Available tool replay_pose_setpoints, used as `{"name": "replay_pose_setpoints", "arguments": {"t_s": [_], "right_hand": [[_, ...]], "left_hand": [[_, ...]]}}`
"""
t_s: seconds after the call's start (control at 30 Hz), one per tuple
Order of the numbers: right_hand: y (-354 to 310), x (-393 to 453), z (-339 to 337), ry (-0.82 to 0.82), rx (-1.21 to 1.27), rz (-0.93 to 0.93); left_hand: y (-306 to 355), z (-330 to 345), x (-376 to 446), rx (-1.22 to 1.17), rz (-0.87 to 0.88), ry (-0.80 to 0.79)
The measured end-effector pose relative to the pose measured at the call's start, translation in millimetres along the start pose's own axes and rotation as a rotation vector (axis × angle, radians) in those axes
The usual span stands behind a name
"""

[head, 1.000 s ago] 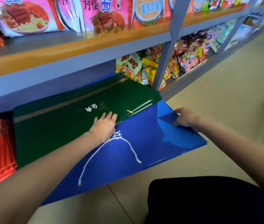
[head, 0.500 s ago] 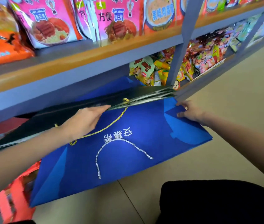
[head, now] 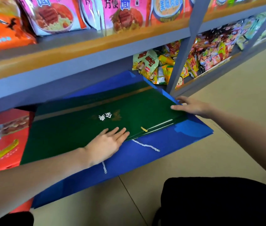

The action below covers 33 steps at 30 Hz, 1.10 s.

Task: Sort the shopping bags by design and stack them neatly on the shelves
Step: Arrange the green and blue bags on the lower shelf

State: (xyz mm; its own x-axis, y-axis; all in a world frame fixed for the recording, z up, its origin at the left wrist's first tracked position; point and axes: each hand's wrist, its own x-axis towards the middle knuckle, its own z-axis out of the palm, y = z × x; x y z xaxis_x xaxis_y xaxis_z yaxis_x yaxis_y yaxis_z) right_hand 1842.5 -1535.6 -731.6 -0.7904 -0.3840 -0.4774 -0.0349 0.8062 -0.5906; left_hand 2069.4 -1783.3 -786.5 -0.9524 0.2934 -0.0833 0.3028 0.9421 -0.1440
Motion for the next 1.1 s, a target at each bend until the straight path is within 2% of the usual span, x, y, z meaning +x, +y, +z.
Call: {"name": "replay_pose_setpoints", "arguments": {"t_s": [0.13, 0.17, 0.2, 0.23, 0.27, 0.3, 0.37, 0.47, 0.53, 0.57, 0.63, 0.73, 0.8, 0.83, 0.9, 1.0, 1.03, 1.1], "right_hand": [[-12.0, 5.5, 30.6, 0.099, 0.119, -0.142], [-18.4, 9.7, 37.7, 0.111, 0.063, -0.198], [-26.3, 12.8, 42.8, 0.107, -0.016, -0.251], [-34.4, 16.8, 45.2, 0.113, -0.080, -0.297], [-41.4, 21.8, 44.8, 0.122, -0.125, -0.327], [-45.9, 27.6, 43.4, 0.127, -0.169, -0.350], [-50.7, 35.5, 42.1, 0.127, -0.301, -0.388], [-52.1, 25.4, 54.9, 0.026, -0.527, -0.463], [-46.7, 8.3, 70.9, -0.055, -0.678, -0.526], [-41.4, -0.1, 79.0, -0.079, -0.723, -0.560], [-25.4, -12.6, 93.4, -0.109, -0.765, -0.637], [-9.7, -22.9, 111.2, -0.157, -0.975, -0.755], [-8.3, -23.6, 116.5, -0.132, -1.081, -0.892], [-9.6, -19.6, 114.2, -0.067, -1.041, -0.985], [-10.5, -13.2, 99.8, 0.094, -0.938, -1.032], [-23.6, -18.7, 75.0, 0.192, -0.998, -0.824], [-21.7, -16.9, 72.6, 0.211, -1.027, -0.808], [-24.5, -25.2, 67.9, 0.220, -1.017, -0.909]], "left_hand": [[-22.5, 3.3, 4.2, 0.046, -0.202, -0.080], [-29.2, 4.4, 6.9, 0.110, -0.224, -0.093], [-33.7, 2.4, 9.0, 0.103, -0.274, -0.132], [-38.0, 0.8, 10.4, 0.083, -0.288, -0.107], [-42.0, -1.6, 11.9, 0.066, -0.249, -0.084], [-46.8, -1.8, 12.5, 0.089, -0.214, -0.127], [-55.7, 7.3, 10.8, 0.122, -0.183, -0.074], [-54.5, 16.3, 7.2, 0.142, -0.210, -0.088], [-54.1, 22.3, 0.9, 0.194, -0.262, -0.181], [-55.1, 16.0, -2.4, 0.132, -0.308, -0.232], [-60.1, 4.5, -5.6, 0.026, -0.348, -0.170], [-80.1, -13.5, -6.9, -0.185, -0.434, 0.161], [-92.0, -31.1, -9.2, -0.218, -0.491, 0.341], [-96.1, -38.1, -10.9, -0.205, -0.492, 0.369], [-96.7, -50.4, -15.1, -0.187, -0.450, 0.401], [-86.5, -63.4, -12.7, -0.224, -0.403, 0.399], [-83.4, -67.2, -8.7, -0.241, -0.420, 0.386], [-85.0, -73.4, 0.7, -0.254, -0.470, 0.374]]}}
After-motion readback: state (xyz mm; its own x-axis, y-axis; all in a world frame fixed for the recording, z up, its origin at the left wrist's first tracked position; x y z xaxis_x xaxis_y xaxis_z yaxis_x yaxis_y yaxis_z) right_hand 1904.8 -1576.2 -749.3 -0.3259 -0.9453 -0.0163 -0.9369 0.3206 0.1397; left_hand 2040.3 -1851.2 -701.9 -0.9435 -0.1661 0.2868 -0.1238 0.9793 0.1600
